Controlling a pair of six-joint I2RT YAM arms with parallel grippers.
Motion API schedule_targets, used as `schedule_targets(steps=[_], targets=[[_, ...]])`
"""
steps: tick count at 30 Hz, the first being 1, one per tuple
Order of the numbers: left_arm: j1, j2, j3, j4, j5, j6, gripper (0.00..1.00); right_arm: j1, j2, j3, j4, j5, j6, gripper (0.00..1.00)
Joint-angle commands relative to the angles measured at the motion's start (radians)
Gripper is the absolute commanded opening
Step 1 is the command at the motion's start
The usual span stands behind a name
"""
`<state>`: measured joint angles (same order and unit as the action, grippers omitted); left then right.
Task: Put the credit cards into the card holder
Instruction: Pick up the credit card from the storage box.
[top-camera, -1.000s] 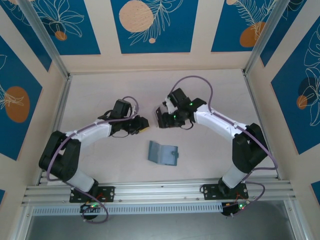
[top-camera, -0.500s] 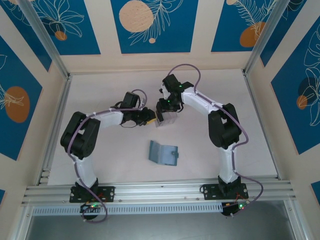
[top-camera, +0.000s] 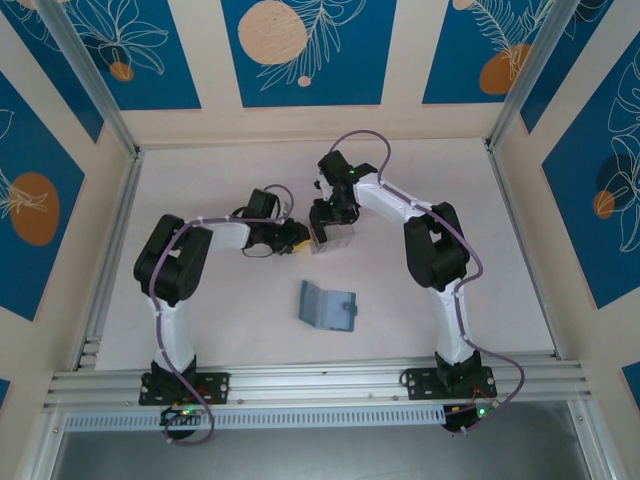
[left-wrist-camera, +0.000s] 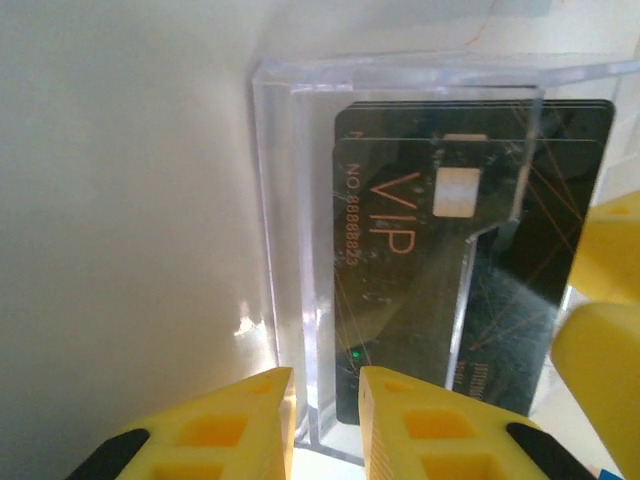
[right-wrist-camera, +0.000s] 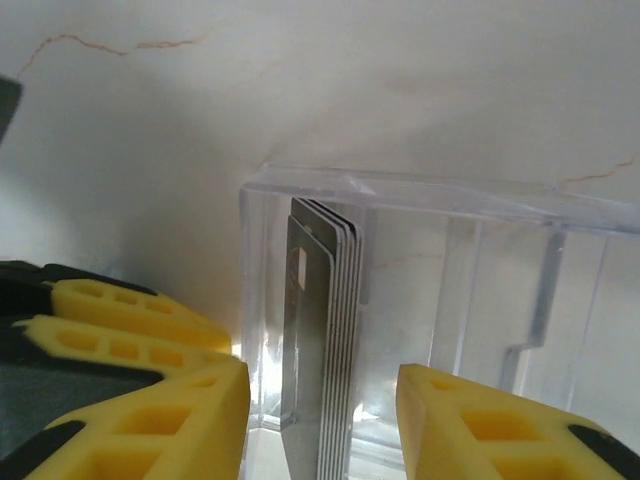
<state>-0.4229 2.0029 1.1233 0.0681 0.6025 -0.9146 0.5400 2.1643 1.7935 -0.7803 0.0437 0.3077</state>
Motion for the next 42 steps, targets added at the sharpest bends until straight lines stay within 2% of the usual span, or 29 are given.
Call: schedule_targets(steps=[1,19,32,42], targets=[[0.011,0.028,0.031,0.019,0.028,-0.005,0.23,0.012,0.016,0.033,-0.03,-0.028,-0.016,0.44],[0.01,0.073,0.033,0.047,0.034,-0.007,0.23,0.005,0.021,0.024,-0.015,-0.171,-0.007,0.39],[0.011,0.072,0.032,0.044,0.038,-0.003,0.23,-0.029,0.058,0.031,-0.028,-0.213,0.001,0.39],[0.01,0.083,0.038,0.032,0.031,0.005,0.23,-0.037,-0.007,0.006,-0.012,-0.266,0.001,0.37]])
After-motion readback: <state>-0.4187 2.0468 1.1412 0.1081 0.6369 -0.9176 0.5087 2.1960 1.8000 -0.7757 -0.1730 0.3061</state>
